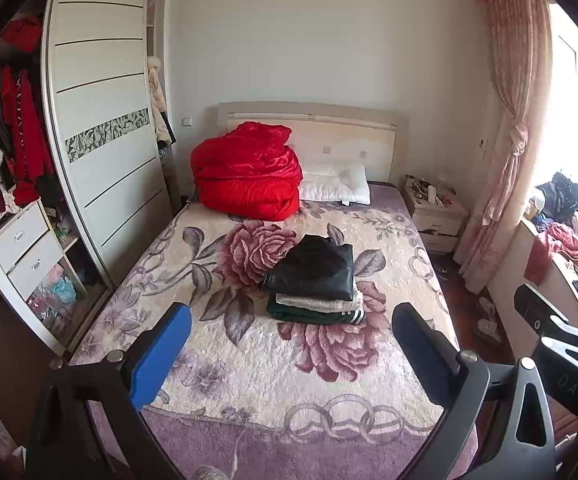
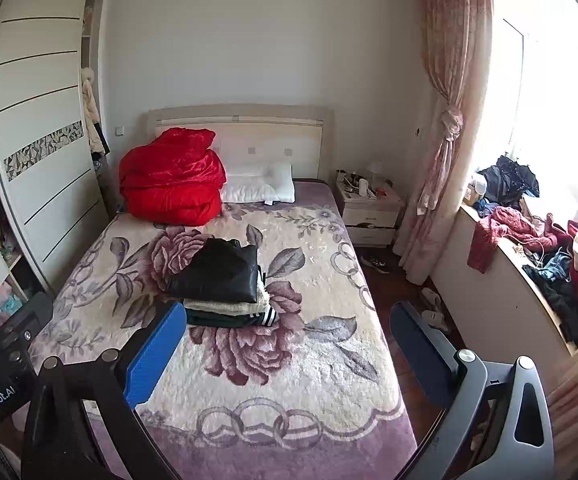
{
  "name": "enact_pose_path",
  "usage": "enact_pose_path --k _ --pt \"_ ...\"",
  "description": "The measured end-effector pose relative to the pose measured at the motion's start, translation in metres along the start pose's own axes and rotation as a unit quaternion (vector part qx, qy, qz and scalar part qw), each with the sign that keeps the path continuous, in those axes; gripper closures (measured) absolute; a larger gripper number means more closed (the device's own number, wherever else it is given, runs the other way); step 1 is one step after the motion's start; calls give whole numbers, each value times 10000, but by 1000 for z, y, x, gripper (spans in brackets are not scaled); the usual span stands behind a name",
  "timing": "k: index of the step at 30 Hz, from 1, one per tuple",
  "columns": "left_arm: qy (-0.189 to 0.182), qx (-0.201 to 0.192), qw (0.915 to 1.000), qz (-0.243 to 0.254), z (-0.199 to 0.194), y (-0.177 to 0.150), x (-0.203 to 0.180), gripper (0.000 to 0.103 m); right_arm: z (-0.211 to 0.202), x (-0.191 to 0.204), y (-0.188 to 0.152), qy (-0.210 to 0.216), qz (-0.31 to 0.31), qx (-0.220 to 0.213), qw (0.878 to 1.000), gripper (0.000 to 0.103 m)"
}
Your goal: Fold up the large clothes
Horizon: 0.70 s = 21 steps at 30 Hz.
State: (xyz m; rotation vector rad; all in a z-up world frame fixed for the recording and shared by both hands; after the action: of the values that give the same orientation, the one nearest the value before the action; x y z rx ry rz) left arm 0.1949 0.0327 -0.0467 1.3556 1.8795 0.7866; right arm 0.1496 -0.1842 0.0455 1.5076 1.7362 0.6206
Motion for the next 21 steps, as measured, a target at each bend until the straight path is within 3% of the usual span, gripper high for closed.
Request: enact_pose_path --k 21 --pt "230 -222 9994 -108 -15 6 22 1 -4 7 8 161 3 -53 9999 0"
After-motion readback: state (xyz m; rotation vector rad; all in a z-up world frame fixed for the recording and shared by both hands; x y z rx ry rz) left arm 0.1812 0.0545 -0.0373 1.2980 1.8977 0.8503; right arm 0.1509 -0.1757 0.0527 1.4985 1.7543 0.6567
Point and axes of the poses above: each gripper's, at about its wrist camera, not at the fingertips, and z roughly the way its jaws point, x to its left, y to its top, the point moved 4 cm from there along z, roughly the way its jaws point, and after that the axes turned 11 degrees about -z, right-handed, at the moved point
